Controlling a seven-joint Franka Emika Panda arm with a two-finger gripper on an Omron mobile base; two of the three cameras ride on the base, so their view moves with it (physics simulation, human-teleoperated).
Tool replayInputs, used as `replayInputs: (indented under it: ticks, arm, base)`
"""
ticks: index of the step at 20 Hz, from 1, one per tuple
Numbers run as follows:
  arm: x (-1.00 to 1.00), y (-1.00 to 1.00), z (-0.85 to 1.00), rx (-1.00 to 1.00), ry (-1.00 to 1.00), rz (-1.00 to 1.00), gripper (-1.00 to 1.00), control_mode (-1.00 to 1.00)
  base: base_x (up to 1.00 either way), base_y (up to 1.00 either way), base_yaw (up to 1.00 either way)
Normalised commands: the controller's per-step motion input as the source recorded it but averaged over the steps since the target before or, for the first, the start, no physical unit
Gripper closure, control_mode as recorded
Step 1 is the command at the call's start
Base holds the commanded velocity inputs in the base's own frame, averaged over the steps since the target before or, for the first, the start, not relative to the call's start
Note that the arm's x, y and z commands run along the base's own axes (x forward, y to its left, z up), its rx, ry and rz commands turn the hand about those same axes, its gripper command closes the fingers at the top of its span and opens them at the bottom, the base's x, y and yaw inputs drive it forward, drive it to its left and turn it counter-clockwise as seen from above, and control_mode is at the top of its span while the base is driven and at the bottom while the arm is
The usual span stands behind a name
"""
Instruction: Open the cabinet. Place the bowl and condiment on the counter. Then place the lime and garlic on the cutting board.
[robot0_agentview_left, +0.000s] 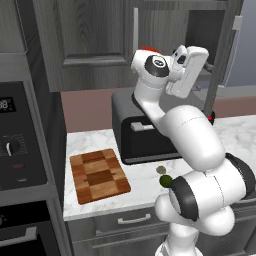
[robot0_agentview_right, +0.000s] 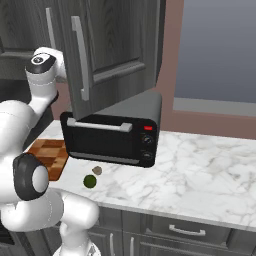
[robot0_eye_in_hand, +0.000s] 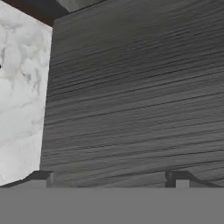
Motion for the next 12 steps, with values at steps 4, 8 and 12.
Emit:
replayInputs:
  ticks: [4,8,12]
  arm:
    - [0.0,-0.45,0.05,0.0,-0.12,-0.19,-1.0,-1.0]
    - [0.0,-0.26,0.0,0.0,-0.12,-0.04,-1.0,-1.0]
    - [0.0,-0.22,0.0,0.01,-0.14,0.0,-1.0,-1.0]
  base:
    - [0.0,0.0,0.0]
    - [0.0,0.0,0.0]
    - [0.0,0.0,0.0]
